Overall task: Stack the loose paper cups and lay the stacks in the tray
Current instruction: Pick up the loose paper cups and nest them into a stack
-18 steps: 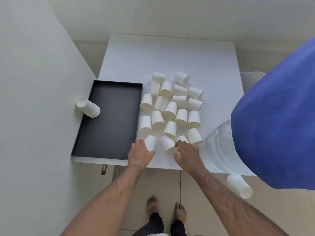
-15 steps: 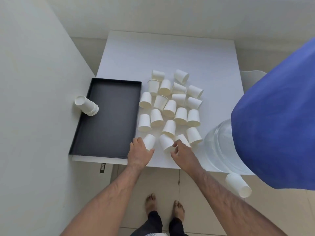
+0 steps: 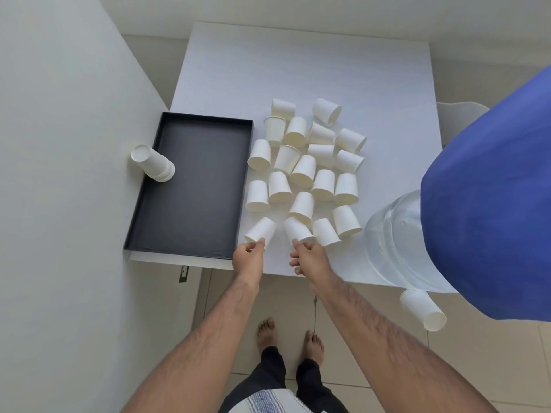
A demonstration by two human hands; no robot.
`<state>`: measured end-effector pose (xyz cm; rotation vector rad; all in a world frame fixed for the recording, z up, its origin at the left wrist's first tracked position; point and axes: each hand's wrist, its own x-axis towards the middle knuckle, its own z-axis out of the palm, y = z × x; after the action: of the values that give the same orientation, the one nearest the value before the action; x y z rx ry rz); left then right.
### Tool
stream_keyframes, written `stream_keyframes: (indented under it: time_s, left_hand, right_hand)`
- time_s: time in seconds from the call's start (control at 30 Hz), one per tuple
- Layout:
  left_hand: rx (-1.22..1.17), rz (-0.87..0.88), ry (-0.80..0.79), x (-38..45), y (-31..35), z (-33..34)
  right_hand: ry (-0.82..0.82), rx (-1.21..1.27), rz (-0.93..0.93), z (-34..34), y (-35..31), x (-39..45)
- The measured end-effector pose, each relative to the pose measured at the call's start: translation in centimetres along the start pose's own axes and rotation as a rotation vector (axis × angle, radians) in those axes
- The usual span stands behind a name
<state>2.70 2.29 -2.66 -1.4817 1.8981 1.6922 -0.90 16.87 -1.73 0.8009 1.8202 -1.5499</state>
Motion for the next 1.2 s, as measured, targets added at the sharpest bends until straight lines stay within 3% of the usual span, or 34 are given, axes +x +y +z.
stream_keyframes:
  time_s: [0.33,0.53,0.7,0.97,1.07,1.2]
  left_hand:
    - [-0.003,0.055,-0.001,0.0,0.4,-1.4]
    - [0.018,0.105,-0.051,-0.4,0.4,-3.1]
    - [0.119,0.254,-0.022,-0.5,0.2,-4.3]
    - [-0.186,0.211,0.01,0.2,0.5,-6.1]
    - [-0.376,0.14,-0.018,0.1,1.1,-6.5]
    - [-0.375,0.181,-0.031,-0.4,2.0,-6.5]
  right_hand:
    - [0.059,0.196,0.089,0.7,-0.8,0.9]
    - [0.086,0.179,0.086,0.6,-0.6,0.3]
    - [0.075,0.085,0.008,-0.2,-0.1,-1.3]
    - [0.16,0.042,-0.204,-2.8,-0.6,-2.8]
    - [0.113,0.17,-0.235,-3.2,-1.1,-2.9]
    - [0.066,0.28,-0.284,-3.4,-2.2,-3.0]
